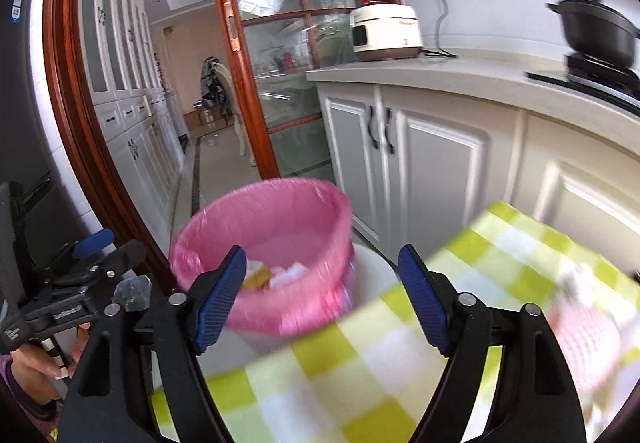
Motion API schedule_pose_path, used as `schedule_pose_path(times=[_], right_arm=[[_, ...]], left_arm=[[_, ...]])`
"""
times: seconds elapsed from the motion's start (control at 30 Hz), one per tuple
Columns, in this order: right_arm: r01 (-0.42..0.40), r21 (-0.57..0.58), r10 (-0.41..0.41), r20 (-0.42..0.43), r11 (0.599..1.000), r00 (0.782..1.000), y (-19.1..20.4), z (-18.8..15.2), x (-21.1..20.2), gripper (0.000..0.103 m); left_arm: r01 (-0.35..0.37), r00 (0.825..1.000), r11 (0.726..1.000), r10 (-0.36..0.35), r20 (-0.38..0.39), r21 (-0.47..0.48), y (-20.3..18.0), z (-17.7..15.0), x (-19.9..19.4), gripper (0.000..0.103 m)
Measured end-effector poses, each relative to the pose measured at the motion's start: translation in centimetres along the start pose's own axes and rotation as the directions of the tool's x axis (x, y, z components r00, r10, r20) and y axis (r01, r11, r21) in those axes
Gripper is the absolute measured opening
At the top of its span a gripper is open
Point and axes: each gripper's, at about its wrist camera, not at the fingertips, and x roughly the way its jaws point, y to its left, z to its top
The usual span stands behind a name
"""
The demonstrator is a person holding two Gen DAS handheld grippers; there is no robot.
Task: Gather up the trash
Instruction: 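Move both tools back over the table toward the paper cup and foam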
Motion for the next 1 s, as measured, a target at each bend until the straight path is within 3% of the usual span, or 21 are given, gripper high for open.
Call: schedule_pose_path(times=[0.23, 0.6, 0.83, 1.0], right_arm=[[0.126, 0.050, -0.127, 0.005, 0.991, 0.992, -2.9, -5.4, -7.4, 0.080], [0.326, 0.204, -0.337, 0.023, 0.923, 0.941, -9.7, -12.4, -18.2, 0.080], [0.396, 0.250, -0.404, -0.020, 0.883, 0.914, -12.9, -14.9, -19.9, 0.080], [0.417, 0.266, -0.422, -0.040, 0.869, 0.906, -15.5, -15.0, -19.1, 0.080]], left_arm=[[0.128, 0.992, 0.991, -0.127, -0.023, 0.047, -7.9, -3.3, -3.3, 0.098], [0.265, 0.964, 0.957, -0.260, -0.058, 0.118, -18.2, -7.8, -6.6, 0.098], [0.329, 0.944, 0.925, -0.318, -0.083, 0.190, -22.5, -9.4, -7.7, 0.098], [0.334, 0.942, 0.914, -0.324, -0.080, 0.230, -24.6, -9.3, -6.7, 0.098]])
